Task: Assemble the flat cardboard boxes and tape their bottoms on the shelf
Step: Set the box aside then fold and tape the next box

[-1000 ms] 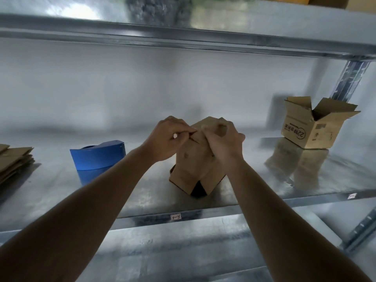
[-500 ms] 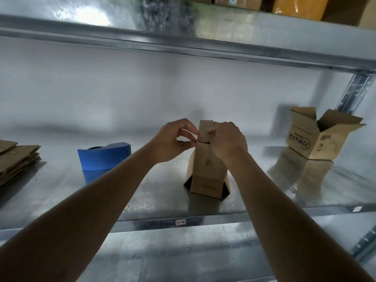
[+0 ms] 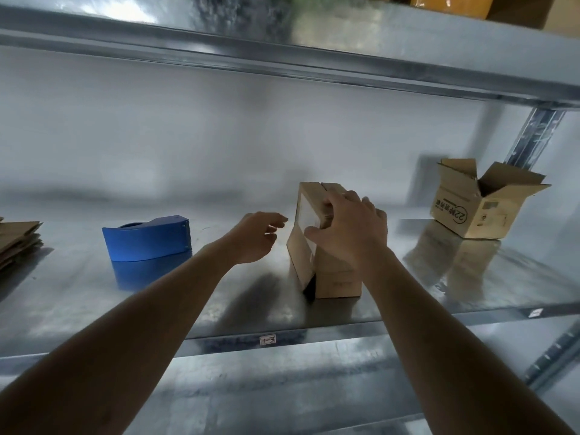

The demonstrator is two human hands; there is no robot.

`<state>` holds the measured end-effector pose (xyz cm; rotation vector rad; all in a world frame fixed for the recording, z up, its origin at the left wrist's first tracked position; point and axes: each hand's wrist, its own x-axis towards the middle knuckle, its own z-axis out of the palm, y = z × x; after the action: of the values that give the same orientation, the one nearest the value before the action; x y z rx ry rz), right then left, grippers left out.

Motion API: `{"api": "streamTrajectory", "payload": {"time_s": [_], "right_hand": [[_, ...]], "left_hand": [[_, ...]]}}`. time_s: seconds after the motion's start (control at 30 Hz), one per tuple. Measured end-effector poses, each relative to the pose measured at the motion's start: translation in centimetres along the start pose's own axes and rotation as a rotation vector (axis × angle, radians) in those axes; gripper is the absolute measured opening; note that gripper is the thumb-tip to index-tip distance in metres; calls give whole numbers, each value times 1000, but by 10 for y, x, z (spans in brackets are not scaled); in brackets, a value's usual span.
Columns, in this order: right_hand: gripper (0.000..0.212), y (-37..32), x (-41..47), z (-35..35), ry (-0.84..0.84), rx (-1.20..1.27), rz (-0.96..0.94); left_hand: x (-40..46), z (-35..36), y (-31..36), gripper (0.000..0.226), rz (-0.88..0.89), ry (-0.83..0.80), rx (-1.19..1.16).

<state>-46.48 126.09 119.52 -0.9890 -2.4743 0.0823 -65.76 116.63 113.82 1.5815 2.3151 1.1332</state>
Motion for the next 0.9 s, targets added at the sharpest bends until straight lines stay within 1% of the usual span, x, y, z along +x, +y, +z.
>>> {"api": "streamTrajectory", "payload": {"time_s": [0.07, 0.13, 0.2, 0.27, 0.37, 0.43, 0.53, 0.6, 0.77, 0.8, 0.83, 0.9], "right_hand": [[79, 5, 1, -1, -30, 6, 2], [81, 8, 2, -3, -51, 12, -7], [81, 11, 2, -5, -61, 21, -26], [79, 16, 1, -7, -73, 25, -53], [64, 28, 0, -6, -80, 43, -85], [60, 34, -1, -6, -95, 73, -81], [60, 40, -1, -8, -112, 99, -79], [62, 41, 0, -10, -122, 109, -95], [57, 57, 5, -25, -198, 129, -55], [57, 61, 5, -27, -218, 124, -40], [57, 65, 6, -29, -234, 123, -29], [58, 68, 5, -30, -250, 131, -24]], "left_hand": [[4, 3, 6, 58, -32, 21, -41], [11, 4, 14, 69, -44, 23, -22], [18, 5, 19, 72, -63, 9, 20], [24, 8, 21, 70, -115, -23, 31], [29, 17, 19, 59, -189, -80, 67], [30, 25, 16, 55, -232, -121, 78], [33, 35, 10, 64, -264, -188, 92], [36, 38, 10, 65, -261, -198, 101], [43, 44, 7, 50, -197, -163, 167], [43, 45, 7, 48, -209, -179, 135], [44, 47, 5, 48, -200, -191, 116], [45, 50, 9, 50, -141, -202, 164]]}}
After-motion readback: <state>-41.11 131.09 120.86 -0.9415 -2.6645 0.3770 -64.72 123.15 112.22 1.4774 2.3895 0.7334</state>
